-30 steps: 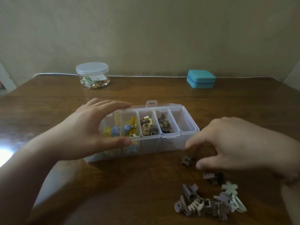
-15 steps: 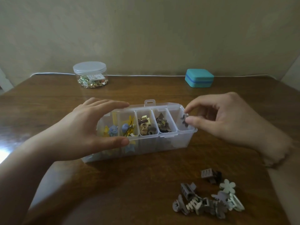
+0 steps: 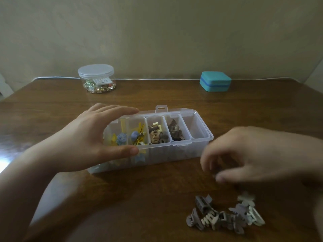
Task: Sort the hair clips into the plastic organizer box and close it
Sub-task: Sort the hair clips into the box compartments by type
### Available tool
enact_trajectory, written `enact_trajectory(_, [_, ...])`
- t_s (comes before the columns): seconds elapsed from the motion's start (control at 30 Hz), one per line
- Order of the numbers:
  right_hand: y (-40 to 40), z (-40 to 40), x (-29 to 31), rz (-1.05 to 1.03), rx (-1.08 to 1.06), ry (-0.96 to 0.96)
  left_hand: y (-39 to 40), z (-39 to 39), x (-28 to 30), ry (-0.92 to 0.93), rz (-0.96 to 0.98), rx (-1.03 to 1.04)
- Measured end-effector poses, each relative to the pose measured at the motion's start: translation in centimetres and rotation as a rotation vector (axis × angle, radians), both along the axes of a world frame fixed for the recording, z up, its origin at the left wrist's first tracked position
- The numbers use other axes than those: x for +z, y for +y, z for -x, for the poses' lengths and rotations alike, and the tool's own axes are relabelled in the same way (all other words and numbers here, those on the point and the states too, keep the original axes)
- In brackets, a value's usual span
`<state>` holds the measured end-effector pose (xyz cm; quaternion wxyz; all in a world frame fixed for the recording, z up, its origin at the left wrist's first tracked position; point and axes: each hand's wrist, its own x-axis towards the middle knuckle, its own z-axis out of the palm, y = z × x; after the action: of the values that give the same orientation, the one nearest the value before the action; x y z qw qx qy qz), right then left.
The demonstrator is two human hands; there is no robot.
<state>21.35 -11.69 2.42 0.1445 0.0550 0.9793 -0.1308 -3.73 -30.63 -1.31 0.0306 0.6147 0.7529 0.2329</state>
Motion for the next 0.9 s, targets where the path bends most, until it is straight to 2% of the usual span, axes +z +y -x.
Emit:
enact_trajectory(0.13, [0.8,0.2,0.5,0.285,-0.176,0.771,0.0,0.1,-0.1,0.003,-0.006,0.004])
enact_trajectory(0.17, [1.1,0.6,0.2,0.292,-0.235,0.89,0.0,0.1,-0.1,0.003,-0.006,0.003])
enact_trajectory(0.23, [1.5,1.3,-0.5,0.275,-0.302,0.936,0.0,0.1,-0.1,0.001,-0.002,-0.002])
enact_trajectory(0.37, [1.8,1.1,-0.5,0.09,-0.322,0.816,-0.1,0.1,-0.1,0.001,-0.007,-0.001])
enact_trajectory(0.43, [2.1,0.1,0.5,0.087,-0.34,0.784,-0.1,0.1,-0.1,0.006,-0.008,-0.002])
enact_trajectory(0.47, [2.2,-0.4,1.0,0.068,-0.337,0.692,-0.1,0.2,-0.1,0.009,-0.007,0.0])
enact_trajectory(0.6, [3.1,-1.3,1.4,-0.028,-0.304,0.021,0.0,0.2,-0.2,-0.001,-0.007,0.01])
enact_trajectory(0.67, [3.1,-1.1,0.8,0.029,-0.338,-0.155,0.0,0.2,-0.2,-0.001,-0.006,0.014])
enact_trajectory(0.8, [2.3,-0.3,-0.5,0.023,-0.344,-0.322,0.0,0.2,-0.3,-0.006,-0.005,0.019])
enact_trajectory(0.9, [2.3,-0.1,-0.6,0.044,-0.34,-0.29,0.0,0.2,-0.3,-0.005,-0.002,0.017])
